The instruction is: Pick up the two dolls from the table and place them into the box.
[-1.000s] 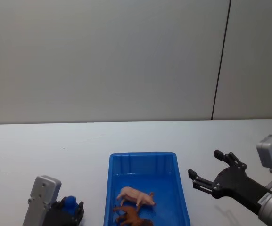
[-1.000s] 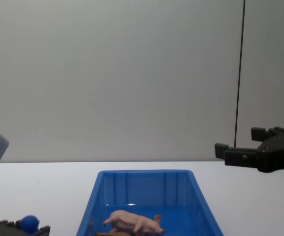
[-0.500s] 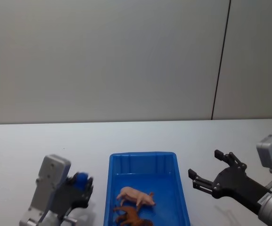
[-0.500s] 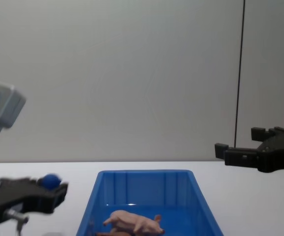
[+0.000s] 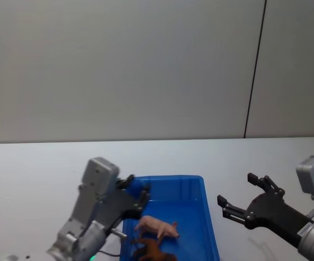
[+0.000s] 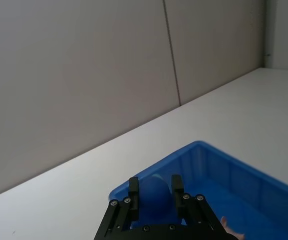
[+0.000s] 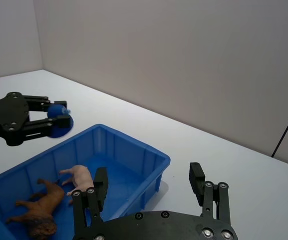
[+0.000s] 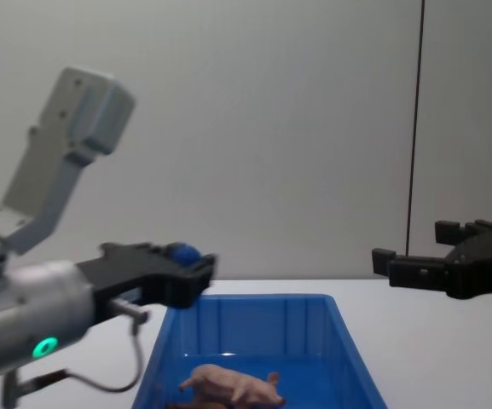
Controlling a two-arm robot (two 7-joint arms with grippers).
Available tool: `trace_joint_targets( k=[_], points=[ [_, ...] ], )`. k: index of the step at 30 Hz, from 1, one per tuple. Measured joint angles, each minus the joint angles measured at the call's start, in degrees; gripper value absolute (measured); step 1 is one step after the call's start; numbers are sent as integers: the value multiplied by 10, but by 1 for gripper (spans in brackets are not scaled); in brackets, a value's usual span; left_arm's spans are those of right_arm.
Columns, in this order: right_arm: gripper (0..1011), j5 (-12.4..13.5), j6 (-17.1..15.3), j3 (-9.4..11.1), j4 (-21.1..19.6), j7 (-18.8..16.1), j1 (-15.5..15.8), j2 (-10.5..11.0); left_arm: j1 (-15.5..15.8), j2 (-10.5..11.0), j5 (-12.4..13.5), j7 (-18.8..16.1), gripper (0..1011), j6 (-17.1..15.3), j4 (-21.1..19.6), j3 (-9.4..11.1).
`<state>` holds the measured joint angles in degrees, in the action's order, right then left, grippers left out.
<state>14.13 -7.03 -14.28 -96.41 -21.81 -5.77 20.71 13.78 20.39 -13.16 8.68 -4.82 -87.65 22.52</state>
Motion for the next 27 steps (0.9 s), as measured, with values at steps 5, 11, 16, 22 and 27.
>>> trace_joint_targets(
  k=[5,11,16,22,27],
  points=[
    [1001,0,0,0,0,0,0,0,18,-22,12,28,547,13,14,11],
    [1001,0,0,0,0,0,0,0,35,-41,21,55,709,29,30,20],
    [1001,0,0,0,0,0,0,0,44,-48,25,68,856,44,37,22],
    [1001,0,0,0,0,0,0,0,49,-49,26,78,1001,69,40,20],
    [1001,0,0,0,0,0,0,0,51,-49,26,81,1001,81,40,17]
  ],
)
